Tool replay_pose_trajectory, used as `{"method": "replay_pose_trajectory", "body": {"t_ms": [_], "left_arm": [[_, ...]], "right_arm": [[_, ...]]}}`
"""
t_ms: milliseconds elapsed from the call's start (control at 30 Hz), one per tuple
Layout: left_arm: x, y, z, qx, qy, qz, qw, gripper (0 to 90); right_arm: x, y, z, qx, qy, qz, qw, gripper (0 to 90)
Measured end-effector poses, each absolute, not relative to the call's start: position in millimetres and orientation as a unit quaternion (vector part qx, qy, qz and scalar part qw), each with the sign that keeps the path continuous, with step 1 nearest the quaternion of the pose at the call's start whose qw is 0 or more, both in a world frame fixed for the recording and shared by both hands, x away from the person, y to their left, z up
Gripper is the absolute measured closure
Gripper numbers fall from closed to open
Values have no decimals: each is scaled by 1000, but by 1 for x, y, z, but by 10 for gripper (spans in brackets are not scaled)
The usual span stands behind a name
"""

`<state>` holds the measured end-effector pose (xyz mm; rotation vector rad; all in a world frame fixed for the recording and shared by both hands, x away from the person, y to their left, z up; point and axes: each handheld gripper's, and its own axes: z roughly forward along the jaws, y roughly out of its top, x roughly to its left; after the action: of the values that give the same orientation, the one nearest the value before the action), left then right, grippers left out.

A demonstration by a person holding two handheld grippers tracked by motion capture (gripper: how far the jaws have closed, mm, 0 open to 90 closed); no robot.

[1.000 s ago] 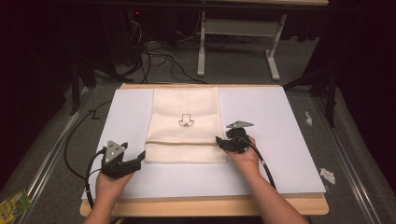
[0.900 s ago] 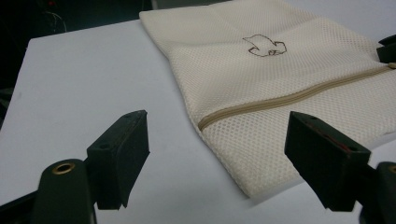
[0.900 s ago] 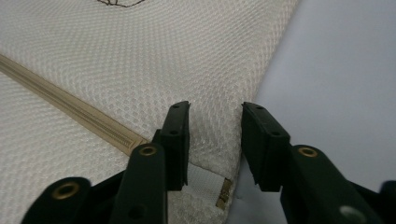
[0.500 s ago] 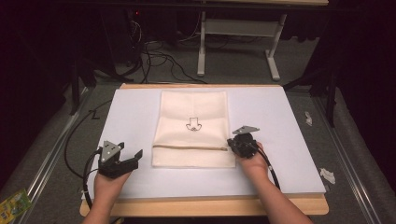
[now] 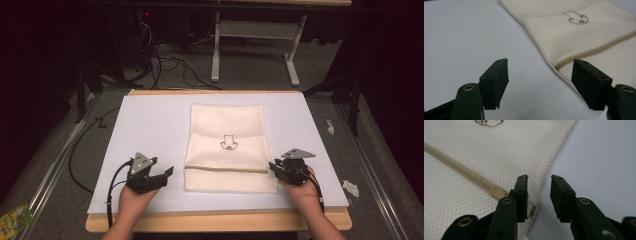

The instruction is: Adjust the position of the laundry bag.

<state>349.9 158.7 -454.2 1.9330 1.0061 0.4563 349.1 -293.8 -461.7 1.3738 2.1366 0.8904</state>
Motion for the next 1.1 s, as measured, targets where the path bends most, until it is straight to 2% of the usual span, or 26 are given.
{"method": "replay_pose_trajectory", "body": {"t_ms": [33, 100, 167, 267, 367, 533, 633, 867, 1000, 1100], "left_arm": [[350, 152, -456, 785, 399, 176, 440, 327], [349, 142, -460, 798, 385, 165, 434, 427], [349, 131, -465, 813, 375, 155, 418, 445], [349, 123, -470, 819, 379, 134, 410, 518], [347, 118, -472, 824, 379, 140, 398, 594], [344, 111, -475, 833, 380, 128, 382, 604], [342, 107, -479, 840, 370, 136, 372, 639], [338, 104, -478, 847, 355, 138, 371, 849], [334, 106, -475, 857, 342, 125, 366, 870], [325, 110, -473, 869, 320, 139, 352, 871]], "right_arm": [[343, -297, -458, 499, 769, 330, 228, 663], [329, -305, -450, 505, 755, 345, 235, 646], [324, -308, -449, 507, 750, 351, 238, 639], [315, -310, -453, 511, 741, 369, 232, 663], [316, -306, -457, 500, 751, 363, 233, 668], [320, -307, -463, 501, 755, 361, 222, 673], [323, -306, -467, 498, 760, 359, 215, 665], [321, -307, -474, 501, 764, 354, 197, 657], [316, -309, -473, 504, 762, 356, 199, 664], [312, -312, -470, 505, 758, 362, 201, 665]]}}
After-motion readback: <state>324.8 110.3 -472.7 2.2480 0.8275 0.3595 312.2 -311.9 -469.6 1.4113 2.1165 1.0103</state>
